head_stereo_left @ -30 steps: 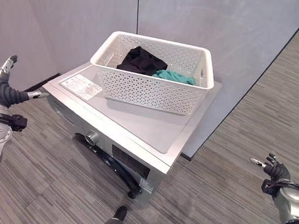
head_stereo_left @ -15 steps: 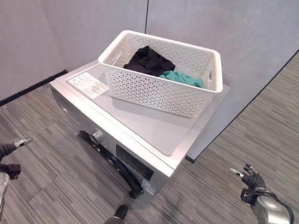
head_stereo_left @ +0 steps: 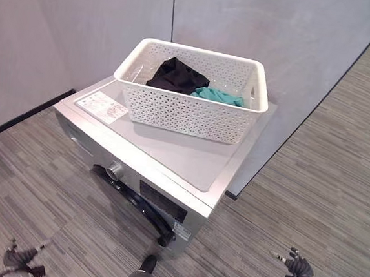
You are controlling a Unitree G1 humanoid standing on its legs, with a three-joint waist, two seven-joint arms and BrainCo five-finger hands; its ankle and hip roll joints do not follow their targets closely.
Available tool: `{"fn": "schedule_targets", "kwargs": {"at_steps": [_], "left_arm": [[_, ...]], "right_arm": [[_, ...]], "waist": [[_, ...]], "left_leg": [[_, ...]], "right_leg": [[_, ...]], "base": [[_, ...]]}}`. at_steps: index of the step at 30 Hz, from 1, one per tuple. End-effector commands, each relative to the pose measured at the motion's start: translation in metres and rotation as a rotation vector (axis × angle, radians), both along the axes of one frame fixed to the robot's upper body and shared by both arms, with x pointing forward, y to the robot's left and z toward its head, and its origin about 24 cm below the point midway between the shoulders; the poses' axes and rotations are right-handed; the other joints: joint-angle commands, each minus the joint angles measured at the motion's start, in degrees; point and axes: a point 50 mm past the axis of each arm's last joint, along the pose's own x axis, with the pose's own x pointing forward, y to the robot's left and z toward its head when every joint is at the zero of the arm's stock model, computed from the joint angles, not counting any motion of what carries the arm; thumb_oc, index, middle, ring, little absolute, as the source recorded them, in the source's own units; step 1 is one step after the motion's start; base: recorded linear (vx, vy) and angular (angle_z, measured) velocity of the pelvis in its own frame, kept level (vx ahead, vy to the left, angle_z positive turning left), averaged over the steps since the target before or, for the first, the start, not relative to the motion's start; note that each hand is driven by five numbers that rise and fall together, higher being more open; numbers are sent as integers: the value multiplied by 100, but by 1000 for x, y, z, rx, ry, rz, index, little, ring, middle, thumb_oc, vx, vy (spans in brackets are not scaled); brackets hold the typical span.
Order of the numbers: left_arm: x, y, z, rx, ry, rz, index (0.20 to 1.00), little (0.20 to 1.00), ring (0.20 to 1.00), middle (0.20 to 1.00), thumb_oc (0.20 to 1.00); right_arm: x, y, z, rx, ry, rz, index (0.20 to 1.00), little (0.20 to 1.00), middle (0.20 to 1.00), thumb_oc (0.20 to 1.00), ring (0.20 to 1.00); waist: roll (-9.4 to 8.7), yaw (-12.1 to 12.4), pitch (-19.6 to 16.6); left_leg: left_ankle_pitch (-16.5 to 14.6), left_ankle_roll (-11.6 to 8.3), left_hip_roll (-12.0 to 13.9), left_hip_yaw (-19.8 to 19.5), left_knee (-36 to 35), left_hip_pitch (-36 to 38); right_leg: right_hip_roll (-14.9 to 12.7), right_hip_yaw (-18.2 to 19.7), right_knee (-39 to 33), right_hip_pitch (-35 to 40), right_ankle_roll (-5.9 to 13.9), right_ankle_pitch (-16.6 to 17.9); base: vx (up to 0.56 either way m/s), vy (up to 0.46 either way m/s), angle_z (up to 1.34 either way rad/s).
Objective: Grab the laundry basket,head to the washer,open it,put in the laundry and shut it.
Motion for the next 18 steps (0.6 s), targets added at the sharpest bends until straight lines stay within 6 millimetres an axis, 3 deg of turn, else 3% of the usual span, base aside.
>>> {"fn": "schedule_targets", "kwargs": {"at_steps": [1,4,5,8,9,12,18], "left_arm": [[2,-3,-5,-28,-35,50,1000,1000,1000,1000,1000],[-10,-22,-23,-106,12,92,1000,1000,1000,1000,1000],[-18,-39,-34,-176,54,82,1000,1000,1000,1000,1000],[-28,-52,-44,-231,114,79,1000,1000,1000,1000,1000],[-37,-74,-55,-315,168,65,1000,1000,1000,1000,1000],[-45,-96,-64,-372,279,-82,1000,1000,1000,1000,1000],[-50,-102,-66,-393,304,-113,1000,1000,1000,1000,1000]], "right_arm": [[14,-7,12,-34,-101,42,1000,1000,1000,1000,1000],[7,1,5,36,-125,-16,1000,1000,1000,1000,1000],[-2,3,0,73,-136,-54,1000,1000,1000,1000,1000],[-9,3,-4,75,-113,-73,1000,1000,1000,1000,1000],[-21,7,-11,81,-61,-72,1000,1000,1000,1000,1000],[-37,15,-23,82,51,-68,1000,1000,1000,1000,1000],[-54,17,-32,122,101,-182,1000,1000,1000,1000,1000]], "waist": [[34,-131,-102],[44,-220,-88],[55,-310,-90],[61,-376,-98],[64,-460,-106],[56,-580,-147],[67,-631,-191]], "left_leg": [[-336,-26,414,142,194,-229],[-329,-15,413,188,177,-215],[-326,-9,410,216,162,-203],[-319,-4,413,246,140,-188],[-320,8,399,288,99,-149],[-323,47,382,332,67,-142],[-348,88,364,376,27,-92]], "right_leg": [[-336,-183,342,-151,19,-673],[-358,-166,359,-173,36,-672],[-375,-144,374,-195,47,-670],[-387,-120,383,-204,57,-667],[-401,-96,390,-207,70,-660],[-438,-65,397,-244,103,-626],[-462,12,395,-259,133,-597]], "base": [[3,35,1],[3,42,-2],[14,52,-4],[11,41,-8],[15,45,-9],[14,50,-5],[18,25,-6]]}}
